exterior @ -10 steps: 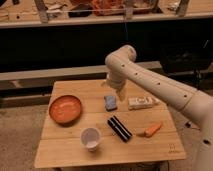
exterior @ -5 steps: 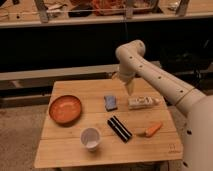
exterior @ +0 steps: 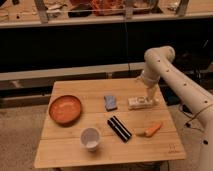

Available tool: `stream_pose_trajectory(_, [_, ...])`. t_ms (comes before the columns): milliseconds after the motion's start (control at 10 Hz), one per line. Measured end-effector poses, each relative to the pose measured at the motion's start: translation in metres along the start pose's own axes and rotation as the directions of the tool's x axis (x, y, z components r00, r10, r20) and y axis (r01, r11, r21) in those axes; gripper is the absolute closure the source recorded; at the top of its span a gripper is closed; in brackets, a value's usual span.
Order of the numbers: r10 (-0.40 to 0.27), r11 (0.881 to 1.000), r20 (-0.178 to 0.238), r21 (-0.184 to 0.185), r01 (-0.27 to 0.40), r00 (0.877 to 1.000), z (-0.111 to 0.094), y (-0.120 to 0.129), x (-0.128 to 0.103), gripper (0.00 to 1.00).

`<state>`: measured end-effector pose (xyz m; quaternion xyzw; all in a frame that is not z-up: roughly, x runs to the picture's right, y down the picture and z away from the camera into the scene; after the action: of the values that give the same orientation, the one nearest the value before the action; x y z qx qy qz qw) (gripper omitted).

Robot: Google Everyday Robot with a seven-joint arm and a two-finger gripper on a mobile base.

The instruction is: Move the arm in a circular motion

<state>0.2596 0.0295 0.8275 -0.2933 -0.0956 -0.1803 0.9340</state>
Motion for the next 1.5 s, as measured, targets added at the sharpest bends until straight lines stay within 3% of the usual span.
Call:
stream_pose_trajectory(200, [0.106, 0.994, 0.003, -0.019, -0.106, 0.994, 0.007, 0.045, 0.042, 0.2])
stream_pose_trajectory(400, [0.167, 0.985, -0.008, -0.037, -0.167, 0.986, 0.009, 0.089, 0.059, 0.2])
stream_pose_trajectory(600, [0.189, 0.98, -0.042, -0.046, -0.191, 0.981, 0.005, 0.141, 0.058, 0.2])
stream_pose_trajectory(700, [0.183, 0.982, -0.049, -0.045, -0.185, 0.982, 0.003, 0.153, 0.053, 0.2])
stream_pose_trajectory(1000, [0.142, 0.989, -0.058, -0.028, -0.144, 0.988, -0.003, 0.172, 0.015, 0.2])
stream_pose_trajectory(1500, [-0.026, 0.999, -0.026, 0.024, 0.026, 0.999, -0.013, 0.146, -0.11, 0.2])
